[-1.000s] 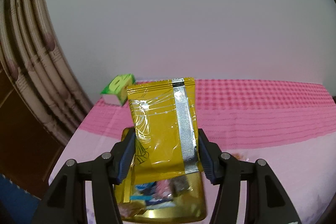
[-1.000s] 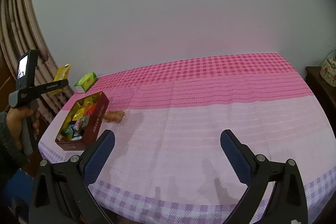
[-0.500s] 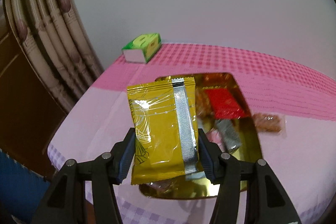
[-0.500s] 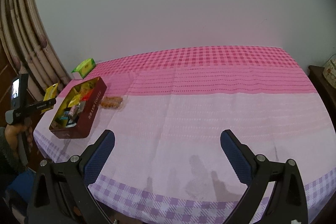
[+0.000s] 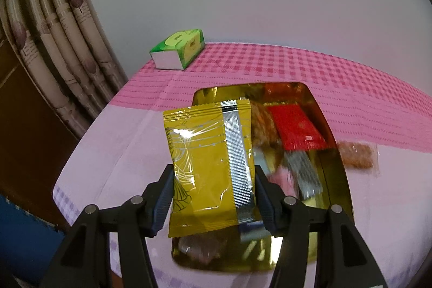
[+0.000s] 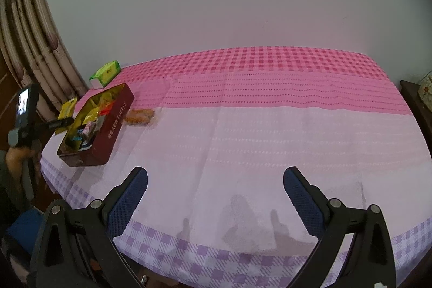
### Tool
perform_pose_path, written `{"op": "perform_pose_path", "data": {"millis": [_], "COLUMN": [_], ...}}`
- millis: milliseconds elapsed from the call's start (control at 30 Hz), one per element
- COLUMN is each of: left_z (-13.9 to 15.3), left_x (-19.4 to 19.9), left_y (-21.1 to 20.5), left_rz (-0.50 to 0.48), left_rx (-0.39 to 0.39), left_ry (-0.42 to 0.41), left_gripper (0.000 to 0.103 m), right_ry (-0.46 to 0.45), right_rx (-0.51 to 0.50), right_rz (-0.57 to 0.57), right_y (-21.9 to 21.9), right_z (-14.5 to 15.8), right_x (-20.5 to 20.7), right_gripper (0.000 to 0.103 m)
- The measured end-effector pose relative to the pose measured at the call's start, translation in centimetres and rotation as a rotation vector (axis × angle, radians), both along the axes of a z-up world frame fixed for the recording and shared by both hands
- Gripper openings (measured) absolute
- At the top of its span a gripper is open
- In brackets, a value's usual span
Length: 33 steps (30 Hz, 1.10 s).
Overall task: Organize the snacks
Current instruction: 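Carry the yellow bag with the left tool into the tin and release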
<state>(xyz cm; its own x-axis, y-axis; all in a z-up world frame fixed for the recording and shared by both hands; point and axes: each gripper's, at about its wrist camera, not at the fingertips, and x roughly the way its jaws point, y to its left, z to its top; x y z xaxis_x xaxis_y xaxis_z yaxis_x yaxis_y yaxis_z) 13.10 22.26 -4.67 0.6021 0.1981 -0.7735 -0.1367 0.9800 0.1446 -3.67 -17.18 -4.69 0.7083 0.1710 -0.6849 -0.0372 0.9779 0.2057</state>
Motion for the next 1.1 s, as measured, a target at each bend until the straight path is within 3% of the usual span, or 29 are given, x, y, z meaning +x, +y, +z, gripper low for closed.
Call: {"op": "perform_pose_path", "data": {"millis": [167,433,600,700,900,1000,1100], "left_z": [0.5,-1.5,-2.6,-2.7,-0.2,2.4,4.1], "left_x": [2.9,3.3,3.0,2.7,0.0,-3.8,-8.9], "left_y": [0.1,-0.3,0.4,0.9,2.0,3.8,5.6], "left_rz": [0.029,0.038,0.045,0.050,0.021,0.027,0.022], "left_rx": [-0.017,-0.028,-0.075,-0.143,-0.178,-0.243,-0.229], "left_ry": [0.027,0.072,0.081,0.084,-0.022,-0.121,-0.182], "left_gripper": [0.057,0.057,0.057,0.060,0.064,0.064,0.065], "right_ry": [0.004,0.020,0.030,0.035,0.056,0.061,0.067], "right_rx": [-0.008,0.001,0.000,-0.006,-0.016,-0.025,-0.035], "right_rz": [0.001,-0.002,0.002,0.007,0.010,0.012,0.024], "right_y": [0.0,-0.5,-0.4,-0.2,0.1,0.1,0.6], "right_z": [0.0,-0.5,-0.8,-1.0,-1.8,-2.2,-2.8], "right_x": [0.1,0.5,0.8,0.9,1.1,1.1,1.3], "right_gripper": [0.100,0.100,0.100,0.100,0.100,0.100,0.100]}}
